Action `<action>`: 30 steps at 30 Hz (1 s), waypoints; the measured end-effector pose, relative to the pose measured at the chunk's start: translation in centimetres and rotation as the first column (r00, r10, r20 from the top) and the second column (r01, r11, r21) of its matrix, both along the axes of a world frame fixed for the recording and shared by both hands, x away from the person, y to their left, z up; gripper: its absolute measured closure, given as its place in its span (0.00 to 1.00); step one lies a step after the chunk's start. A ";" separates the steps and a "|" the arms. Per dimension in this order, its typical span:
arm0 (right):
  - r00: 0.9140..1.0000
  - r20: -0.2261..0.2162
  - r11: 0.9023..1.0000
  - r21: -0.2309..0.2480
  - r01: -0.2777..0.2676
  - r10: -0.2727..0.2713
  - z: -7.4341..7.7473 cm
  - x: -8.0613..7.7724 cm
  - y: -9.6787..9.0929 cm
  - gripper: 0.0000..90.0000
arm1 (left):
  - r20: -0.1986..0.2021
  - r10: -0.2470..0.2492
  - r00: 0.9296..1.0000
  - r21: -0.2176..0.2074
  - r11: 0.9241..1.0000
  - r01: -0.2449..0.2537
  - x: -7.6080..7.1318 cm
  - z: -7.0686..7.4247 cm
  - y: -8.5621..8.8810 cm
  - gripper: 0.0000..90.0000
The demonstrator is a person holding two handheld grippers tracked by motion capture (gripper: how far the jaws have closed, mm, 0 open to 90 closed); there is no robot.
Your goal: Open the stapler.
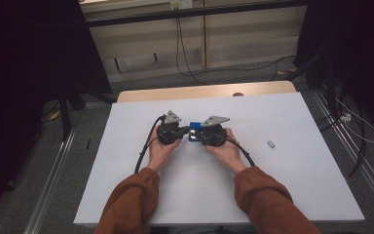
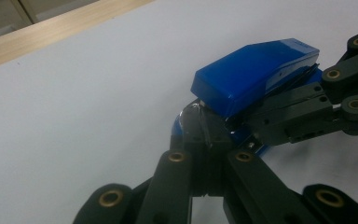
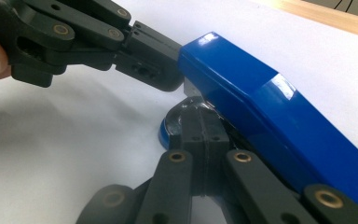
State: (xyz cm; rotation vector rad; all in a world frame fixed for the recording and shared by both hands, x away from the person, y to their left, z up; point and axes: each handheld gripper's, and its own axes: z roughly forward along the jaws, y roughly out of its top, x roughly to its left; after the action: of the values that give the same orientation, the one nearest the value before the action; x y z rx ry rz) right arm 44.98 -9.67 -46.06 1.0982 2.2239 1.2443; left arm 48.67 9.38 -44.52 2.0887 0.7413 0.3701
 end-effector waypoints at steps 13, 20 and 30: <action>1.000 -0.008 1.000 -0.012 0.009 -0.009 0.1 0.0 0.1 1.00 | 0.001 -0.010 1.000 -0.045 0.999 0.010 0.1 0.6 0.2 1.00; 1.000 -0.008 1.000 -0.010 0.013 -0.013 0.1 -0.1 0.1 1.00 | 0.002 -0.006 1.000 -0.058 0.998 0.007 0.0 0.7 0.1 1.00; 1.000 -0.016 1.000 -0.010 0.004 -0.005 0.2 -0.1 0.0 1.00 | 0.008 -0.009 1.000 -0.070 0.998 0.009 0.0 1.1 0.0 1.00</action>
State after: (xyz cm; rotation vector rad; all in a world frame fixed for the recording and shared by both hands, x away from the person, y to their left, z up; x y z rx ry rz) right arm 44.91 -9.66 -45.86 1.1126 2.2357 1.2257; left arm 48.63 9.41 -43.37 2.0234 0.7302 0.3424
